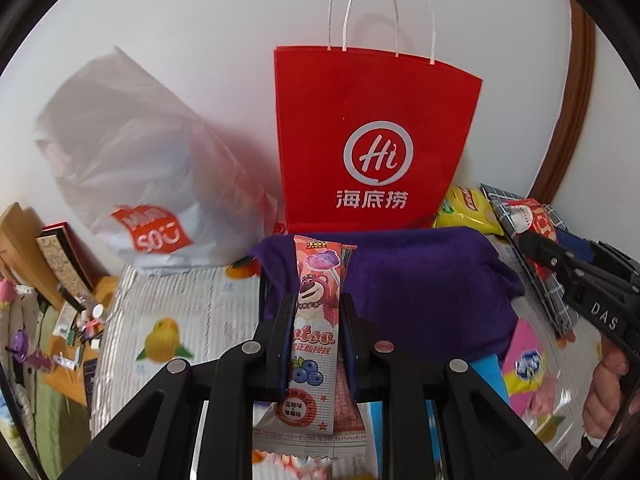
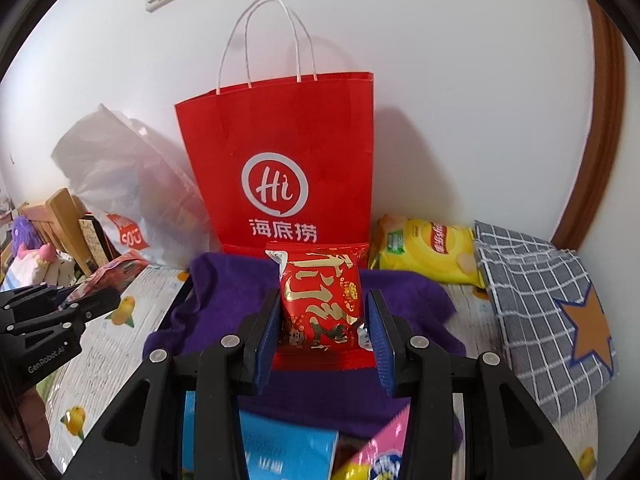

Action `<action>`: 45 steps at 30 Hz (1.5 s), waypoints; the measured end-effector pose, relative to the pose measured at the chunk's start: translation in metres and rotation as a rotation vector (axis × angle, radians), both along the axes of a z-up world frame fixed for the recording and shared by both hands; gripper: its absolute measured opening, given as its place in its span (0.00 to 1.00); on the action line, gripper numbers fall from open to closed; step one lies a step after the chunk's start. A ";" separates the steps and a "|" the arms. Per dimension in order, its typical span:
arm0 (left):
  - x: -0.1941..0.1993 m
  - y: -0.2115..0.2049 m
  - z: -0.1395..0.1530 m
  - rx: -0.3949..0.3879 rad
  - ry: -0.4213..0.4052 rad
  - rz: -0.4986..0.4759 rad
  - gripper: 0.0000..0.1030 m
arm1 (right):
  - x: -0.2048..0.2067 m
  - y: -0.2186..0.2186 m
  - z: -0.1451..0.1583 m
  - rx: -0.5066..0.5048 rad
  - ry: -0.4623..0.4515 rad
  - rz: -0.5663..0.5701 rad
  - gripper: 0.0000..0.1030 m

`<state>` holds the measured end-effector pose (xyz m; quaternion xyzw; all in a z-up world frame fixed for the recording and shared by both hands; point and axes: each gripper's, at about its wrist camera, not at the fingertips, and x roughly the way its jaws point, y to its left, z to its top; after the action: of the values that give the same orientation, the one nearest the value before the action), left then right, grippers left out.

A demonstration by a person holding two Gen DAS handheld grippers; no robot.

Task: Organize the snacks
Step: 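Carry both snacks onto the purple towel and open both tools to release them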

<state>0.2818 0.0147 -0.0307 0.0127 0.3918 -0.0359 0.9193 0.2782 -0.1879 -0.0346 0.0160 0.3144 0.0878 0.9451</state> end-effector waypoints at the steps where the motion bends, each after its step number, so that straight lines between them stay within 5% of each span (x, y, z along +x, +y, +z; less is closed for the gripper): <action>1: 0.006 -0.002 -0.001 -0.003 0.006 -0.003 0.20 | 0.007 0.001 -0.001 -0.003 0.002 -0.001 0.41; 10: 0.073 -0.019 -0.017 0.005 0.042 -0.037 0.20 | 0.061 0.000 -0.024 -0.015 0.059 -0.013 0.41; 17: 0.101 -0.010 -0.066 0.018 0.154 -0.012 0.20 | 0.084 0.000 -0.062 -0.080 0.147 0.003 0.41; 27: 0.109 0.001 -0.081 0.012 0.192 0.030 0.20 | 0.104 0.004 -0.100 -0.112 0.263 0.006 0.41; 45: 0.119 -0.008 -0.101 0.052 0.240 0.000 0.20 | 0.113 0.003 -0.117 -0.173 0.329 -0.031 0.41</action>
<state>0.4009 0.0069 -0.1318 0.0319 0.4997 -0.0270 0.8652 0.3912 -0.1847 -0.1518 -0.0464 0.4707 0.0423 0.8801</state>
